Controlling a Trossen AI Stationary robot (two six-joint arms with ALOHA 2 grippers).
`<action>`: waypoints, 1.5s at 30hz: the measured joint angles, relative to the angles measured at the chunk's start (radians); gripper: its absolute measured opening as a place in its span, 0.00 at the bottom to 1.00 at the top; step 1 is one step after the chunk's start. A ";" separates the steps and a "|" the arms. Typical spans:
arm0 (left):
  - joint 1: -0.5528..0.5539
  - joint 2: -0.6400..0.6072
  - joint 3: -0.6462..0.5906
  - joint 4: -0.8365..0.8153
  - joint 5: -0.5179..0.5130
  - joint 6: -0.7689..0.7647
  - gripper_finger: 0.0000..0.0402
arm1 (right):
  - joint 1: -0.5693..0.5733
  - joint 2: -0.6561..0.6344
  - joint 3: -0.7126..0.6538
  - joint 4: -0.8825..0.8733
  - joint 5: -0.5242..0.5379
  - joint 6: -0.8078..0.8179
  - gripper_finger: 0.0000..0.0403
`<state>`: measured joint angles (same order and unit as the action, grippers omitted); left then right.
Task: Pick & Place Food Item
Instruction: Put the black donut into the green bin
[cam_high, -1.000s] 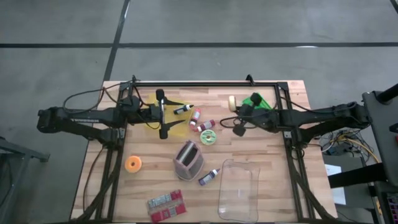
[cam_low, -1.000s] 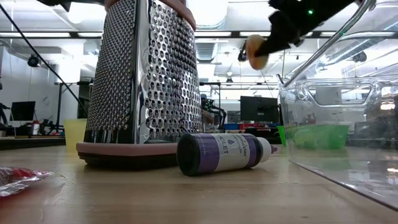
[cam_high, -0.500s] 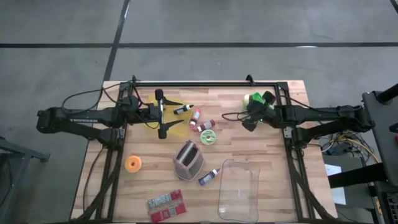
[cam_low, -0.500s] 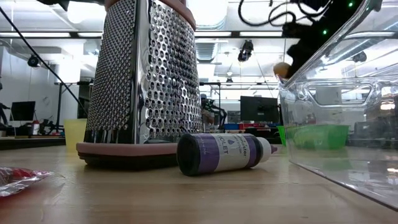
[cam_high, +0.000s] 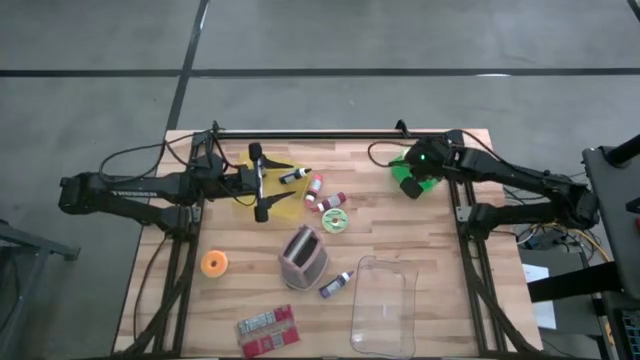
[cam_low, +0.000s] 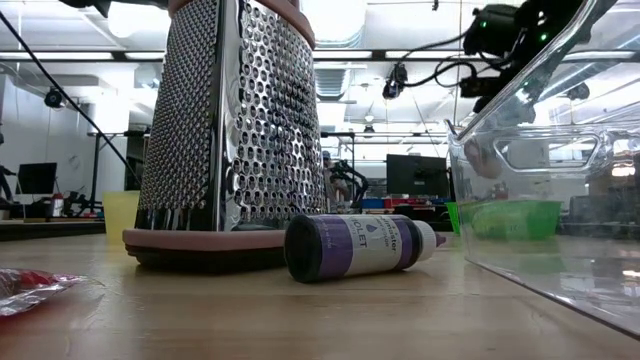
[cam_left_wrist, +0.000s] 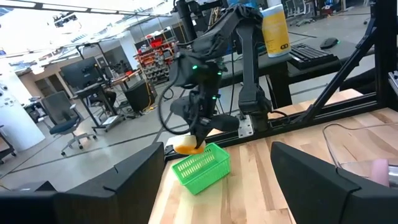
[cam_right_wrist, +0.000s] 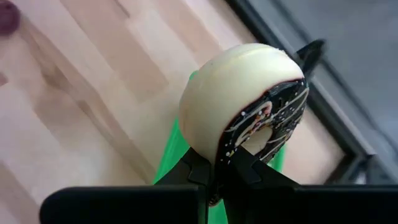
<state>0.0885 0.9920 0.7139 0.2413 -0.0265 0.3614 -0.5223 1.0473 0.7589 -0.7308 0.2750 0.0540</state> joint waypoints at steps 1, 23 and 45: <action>0.000 0.000 0.000 0.000 0.000 0.000 0.74 | -0.023 0.004 0.000 -0.004 -0.025 -0.009 0.03; 0.000 -0.002 0.000 -0.011 -0.002 0.000 0.74 | -0.116 0.334 0.002 -0.041 -0.047 -0.092 0.03; 0.000 -0.002 0.000 -0.011 -0.003 0.001 0.74 | -0.116 0.387 0.002 -0.032 -0.047 -0.111 0.03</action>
<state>0.0884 0.9901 0.7139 0.2298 -0.0292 0.3621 -0.6384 1.4345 0.7609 -0.7628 0.2276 -0.0567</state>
